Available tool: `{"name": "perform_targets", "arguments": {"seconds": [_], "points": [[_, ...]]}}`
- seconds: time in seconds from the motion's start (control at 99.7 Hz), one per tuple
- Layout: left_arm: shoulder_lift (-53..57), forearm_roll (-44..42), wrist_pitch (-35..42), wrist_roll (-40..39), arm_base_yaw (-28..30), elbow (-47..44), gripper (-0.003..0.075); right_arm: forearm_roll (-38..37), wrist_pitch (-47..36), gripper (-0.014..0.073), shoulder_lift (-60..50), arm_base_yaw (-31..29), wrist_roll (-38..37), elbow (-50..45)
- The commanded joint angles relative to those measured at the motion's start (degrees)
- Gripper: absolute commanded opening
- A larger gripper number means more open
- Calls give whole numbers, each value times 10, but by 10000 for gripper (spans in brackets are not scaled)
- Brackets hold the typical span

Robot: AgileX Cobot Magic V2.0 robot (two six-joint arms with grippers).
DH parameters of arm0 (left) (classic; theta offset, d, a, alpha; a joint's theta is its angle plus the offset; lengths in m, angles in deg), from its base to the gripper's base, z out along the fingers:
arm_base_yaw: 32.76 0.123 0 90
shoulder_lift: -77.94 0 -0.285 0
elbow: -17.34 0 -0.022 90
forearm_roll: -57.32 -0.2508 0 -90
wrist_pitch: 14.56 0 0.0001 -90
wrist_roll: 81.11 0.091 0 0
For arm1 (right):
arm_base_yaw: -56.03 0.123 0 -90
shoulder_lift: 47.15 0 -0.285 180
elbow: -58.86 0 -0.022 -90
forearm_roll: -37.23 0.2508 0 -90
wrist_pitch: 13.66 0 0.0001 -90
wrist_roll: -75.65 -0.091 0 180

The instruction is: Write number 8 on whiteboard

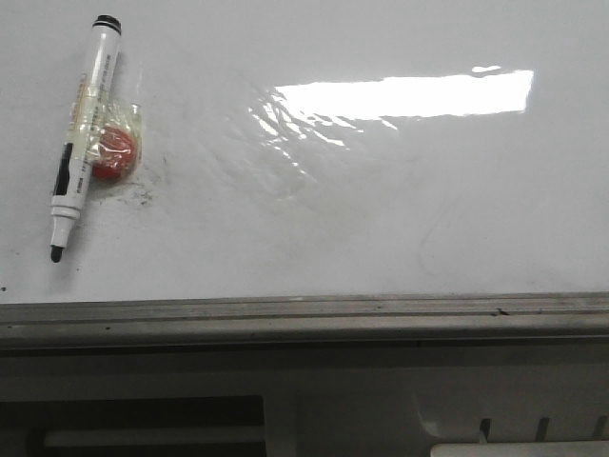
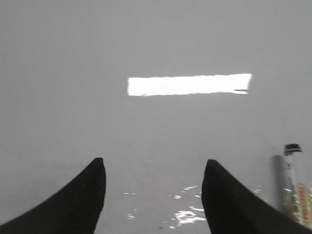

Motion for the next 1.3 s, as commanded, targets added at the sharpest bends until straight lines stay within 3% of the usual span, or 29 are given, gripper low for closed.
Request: {"name": "perform_targets", "arguments": {"seconds": [0.0,0.161,0.351,0.492,0.823,0.963,1.104,1.124,1.294], "points": [[-46,3,65,-6,-64,16,401,-2,-39,-63,8,1,-1,20],[-134,4,72,-6,-171,16,399,-2,-38,-63,8,1,-1,20],[-230,31,153,-6,-261,16,399,-2,-38,-63,8,1,-1,20],[-292,62,194,-6,-273,16,399,-2,-36,-63,8,1,-1,20],[-407,65,194,-6,-273,68,393,-2,-40,-63,8,1,-1,20],[-431,70,192,-6,-273,71,269,-2,-40,-63,8,2,-1,20],[-442,71,188,-6,-273,71,61,-2,-30,-63,8,35,-1,20],[-442,71,187,-6,-273,71,-20,-3,-26,-63,8,75,1,20],[-440,71,178,-6,-273,71,-20,-3,-3,-62,23,156,19,38]]}}
